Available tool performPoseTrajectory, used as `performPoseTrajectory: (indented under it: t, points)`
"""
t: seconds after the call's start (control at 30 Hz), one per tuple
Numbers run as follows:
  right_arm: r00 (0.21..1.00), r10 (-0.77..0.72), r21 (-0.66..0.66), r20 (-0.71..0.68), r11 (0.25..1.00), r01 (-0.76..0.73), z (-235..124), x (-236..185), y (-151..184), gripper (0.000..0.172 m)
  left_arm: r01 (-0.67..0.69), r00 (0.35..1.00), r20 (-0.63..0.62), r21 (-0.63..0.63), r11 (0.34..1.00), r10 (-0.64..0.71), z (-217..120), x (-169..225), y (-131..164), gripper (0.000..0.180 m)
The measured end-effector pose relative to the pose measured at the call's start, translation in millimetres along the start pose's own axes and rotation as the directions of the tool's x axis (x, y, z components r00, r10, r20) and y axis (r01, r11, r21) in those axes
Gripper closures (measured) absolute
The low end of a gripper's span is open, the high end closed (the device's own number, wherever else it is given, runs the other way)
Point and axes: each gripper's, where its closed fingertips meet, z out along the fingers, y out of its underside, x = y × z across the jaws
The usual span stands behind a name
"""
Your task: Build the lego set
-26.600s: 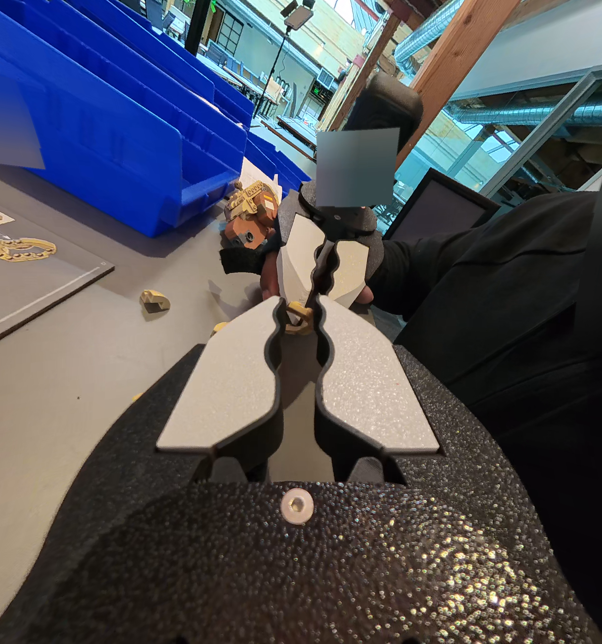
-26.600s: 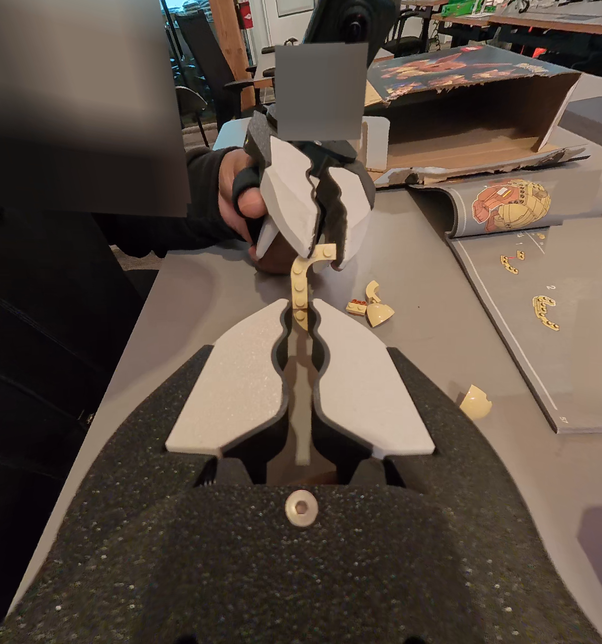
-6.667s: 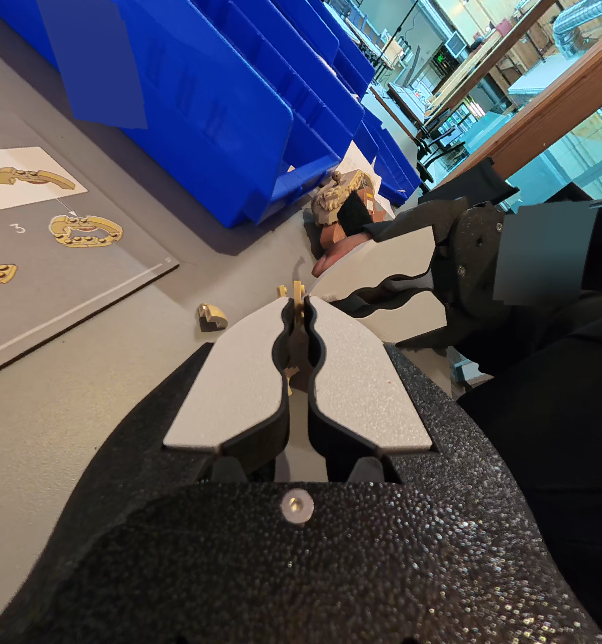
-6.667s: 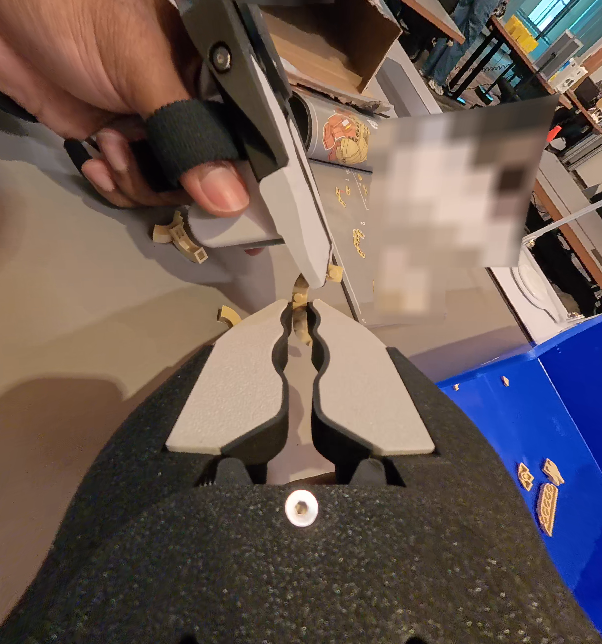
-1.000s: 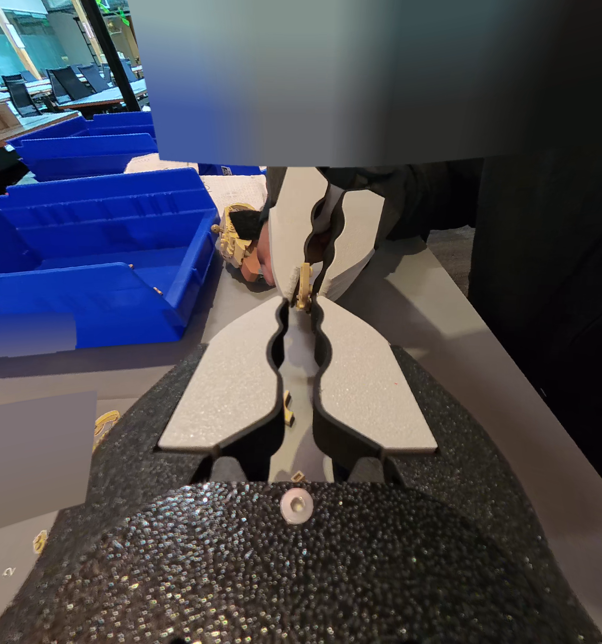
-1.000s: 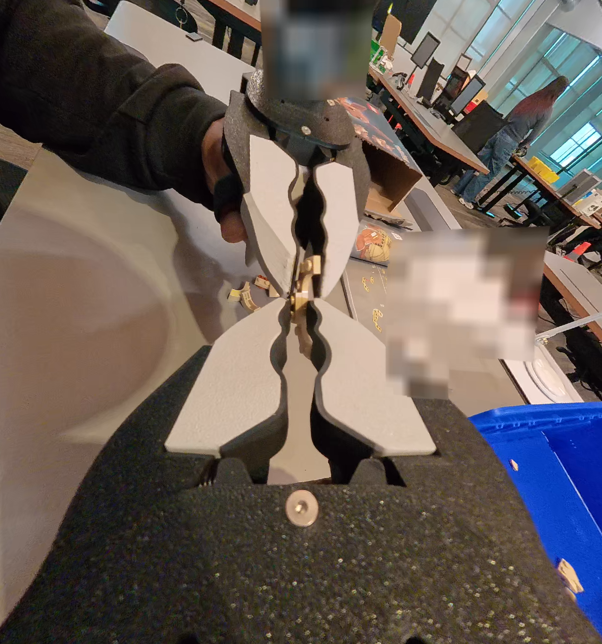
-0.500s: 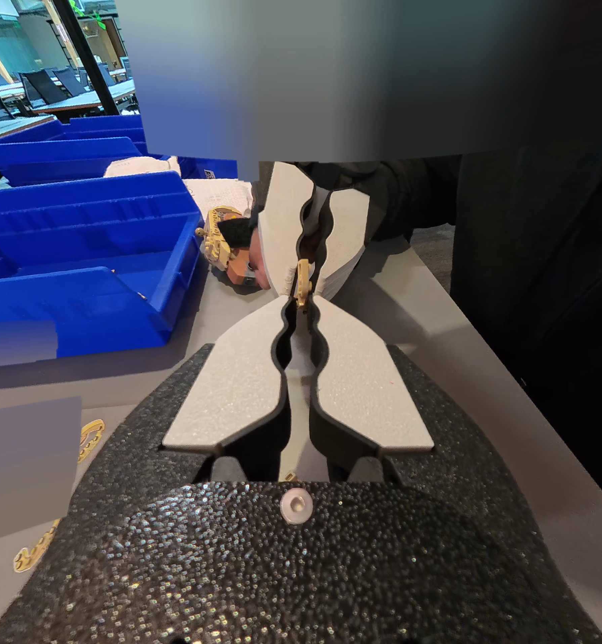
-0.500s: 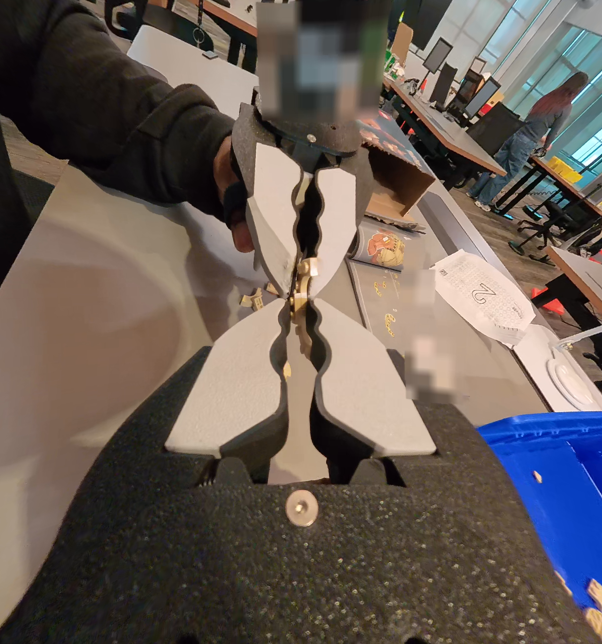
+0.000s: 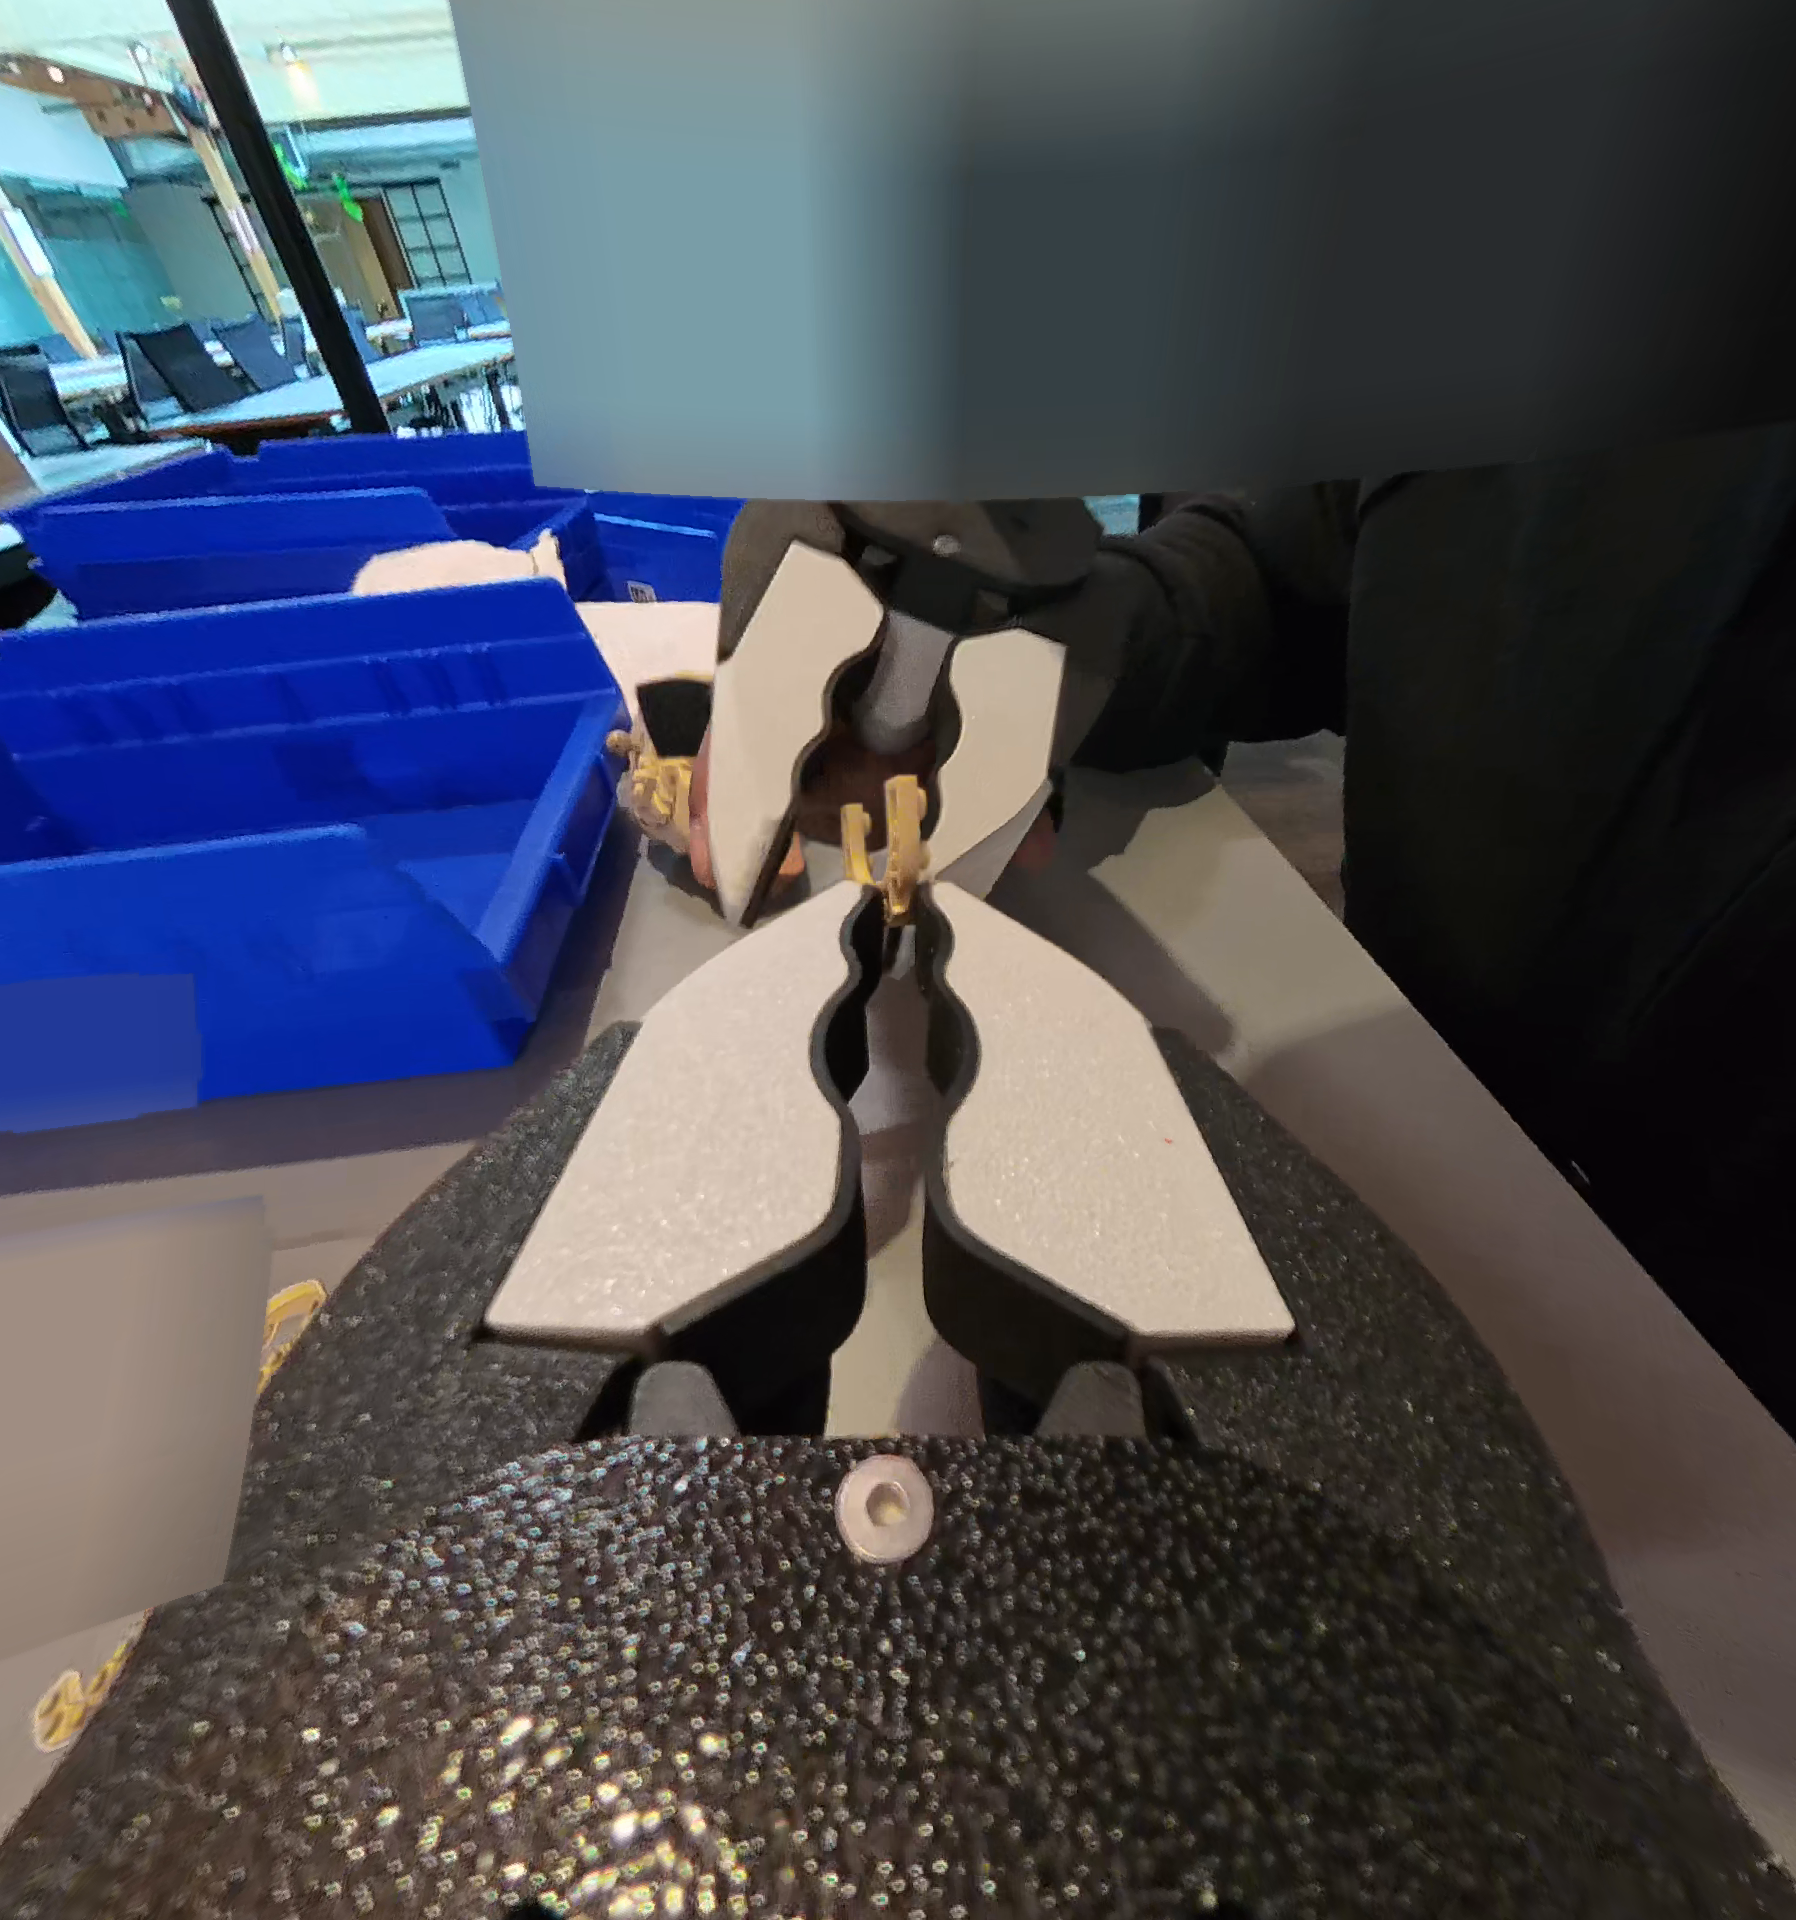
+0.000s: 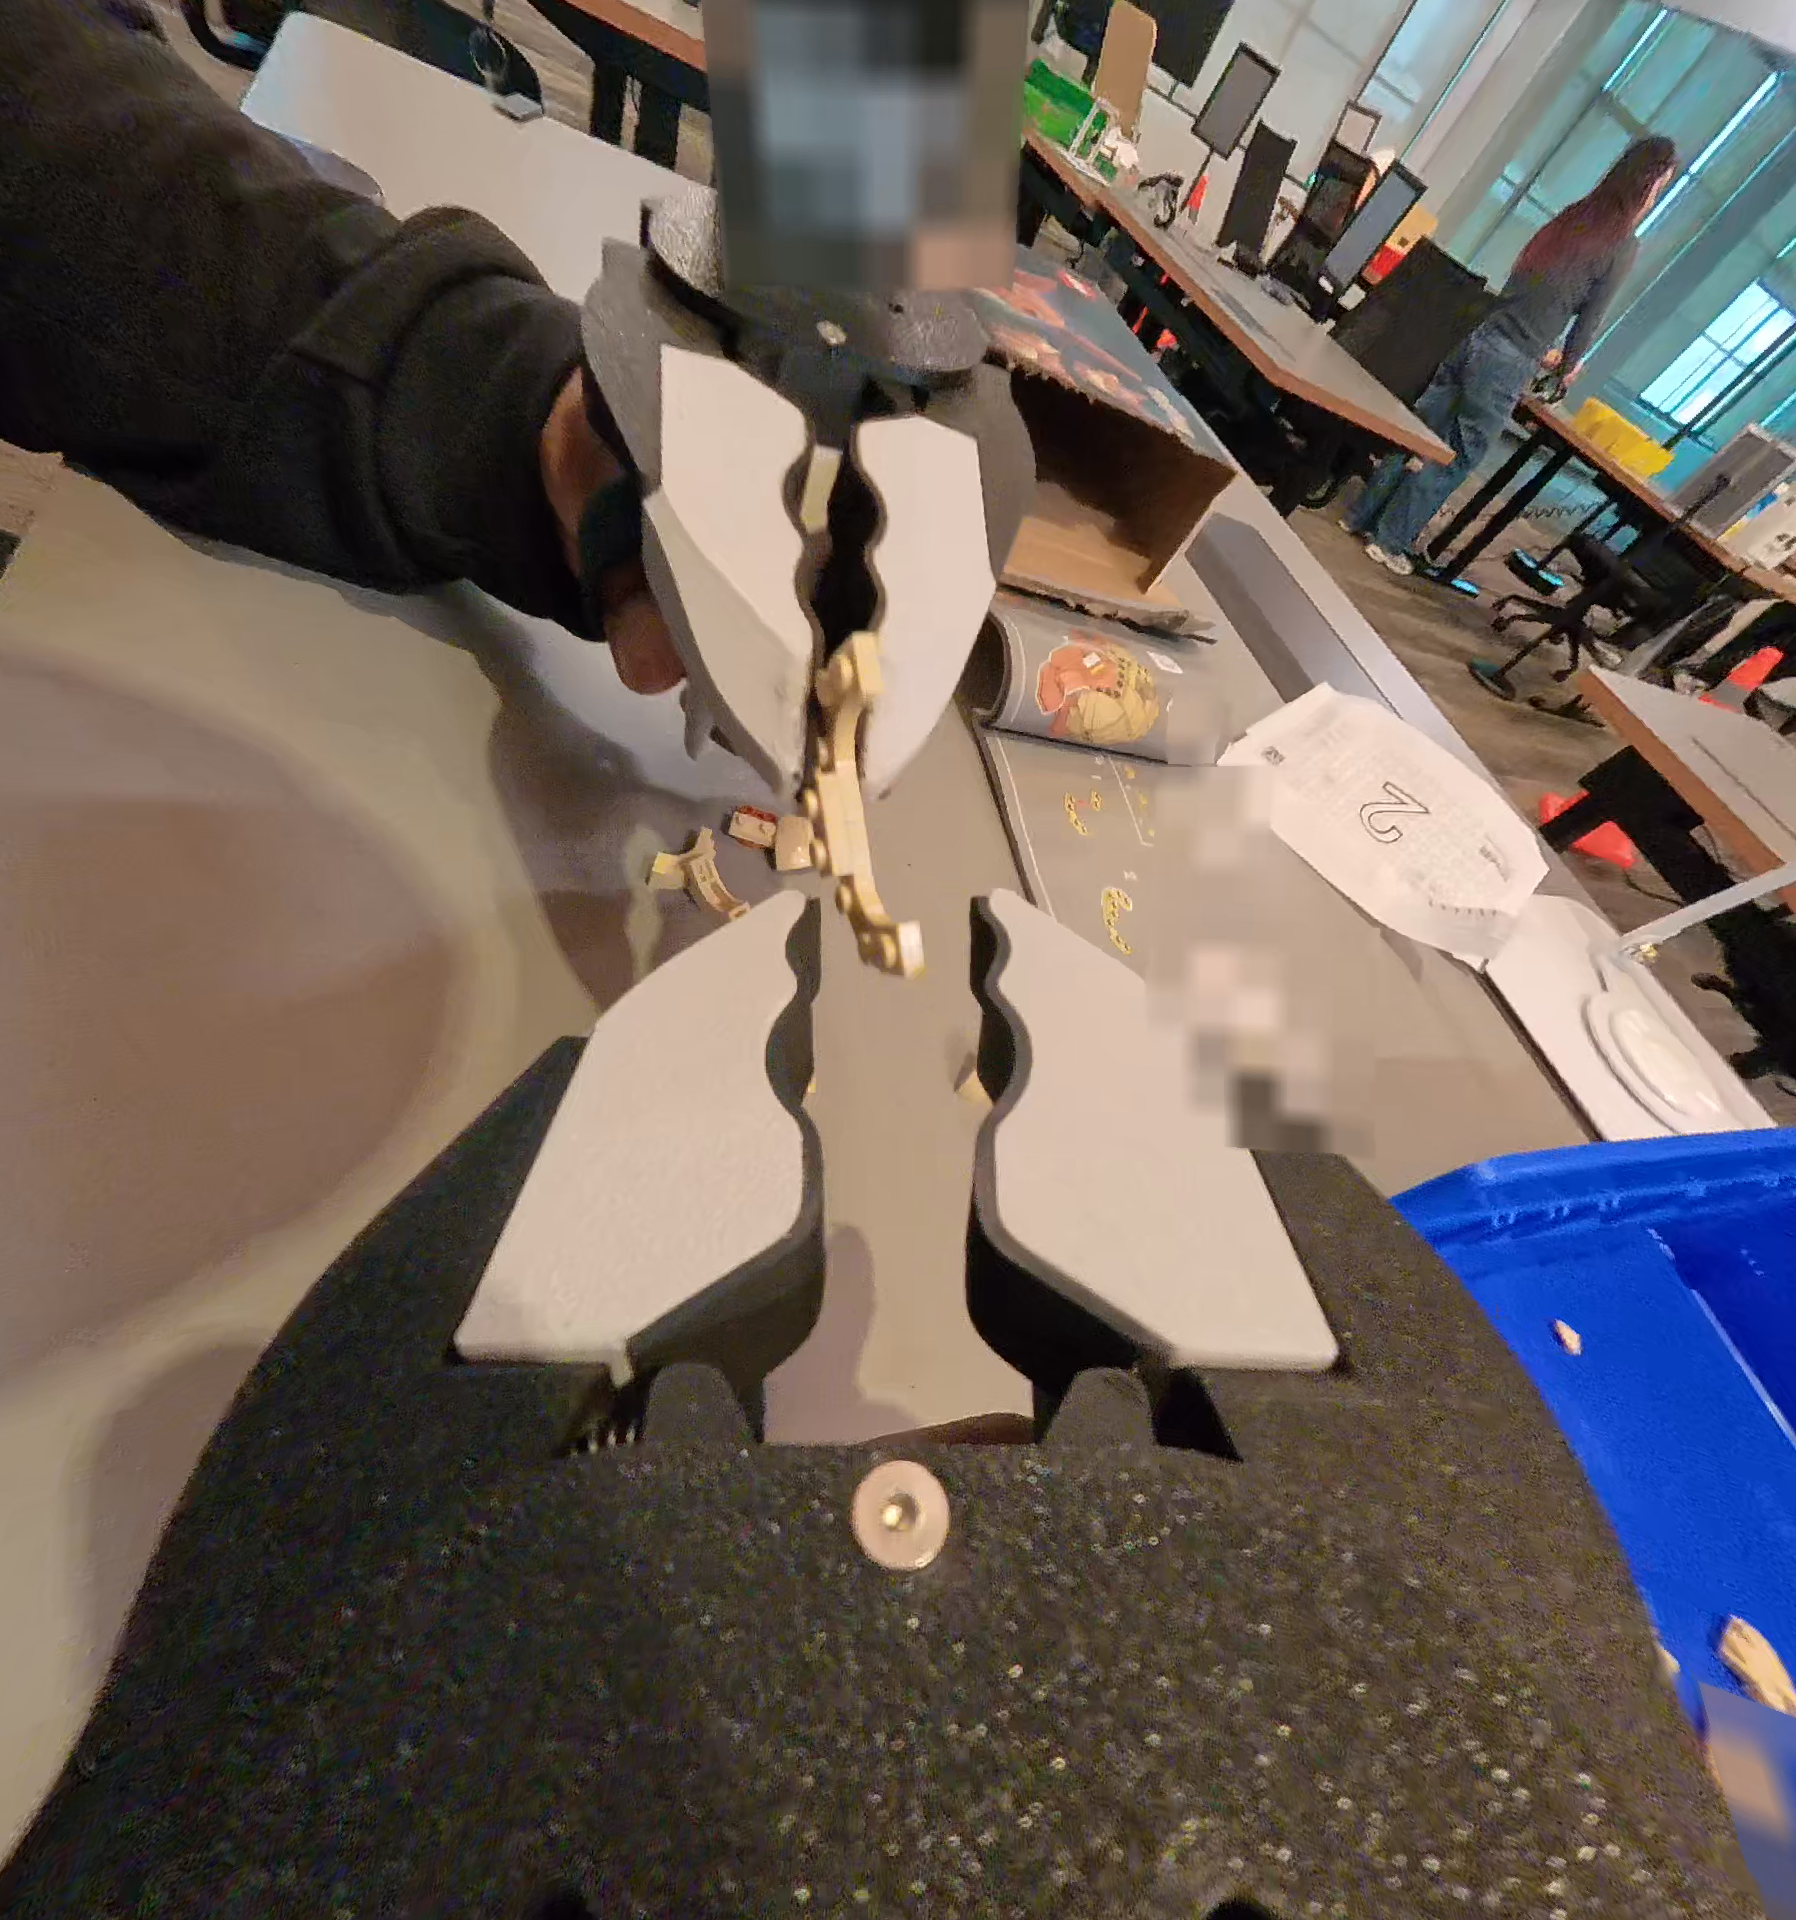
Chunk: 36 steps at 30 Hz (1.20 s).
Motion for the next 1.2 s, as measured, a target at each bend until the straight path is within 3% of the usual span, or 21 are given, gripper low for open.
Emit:
performPoseTrajectory:
  t: [0.37,0.63,0.87,1.2]
  points:
    - [0.976,0.156,0.218,0.153,0.958,-0.187,-11.4,-6.8,-27.0,0.159,0.029,0.999,-0.041,0.140,0.990,-0.023,-1.0,3.1,-10.1,0.175]
    - [0.975,0.146,0.235,0.166,0.955,-0.182,-13.9,-9.3,-29.7,0.164,0.073,0.996,-0.052,0.159,0.984,-0.066,0.4,2.6,-11.4,0.173]
    - [0.967,0.191,0.252,0.170,0.940,-0.230,-13.8,-6.0,-31.0,0.164,0.043,0.999,-0.003,0.117,0.992,-0.043,4.2,-0.7,-5.8,0.161]
    - [0.964,0.189,0.257,0.187,0.938,-0.234,-11.3,-10.9,-32.5,0.164,-0.008,1.000,0.003,0.140,0.990,0.008,3.1,3.4,-9.5,0.172]
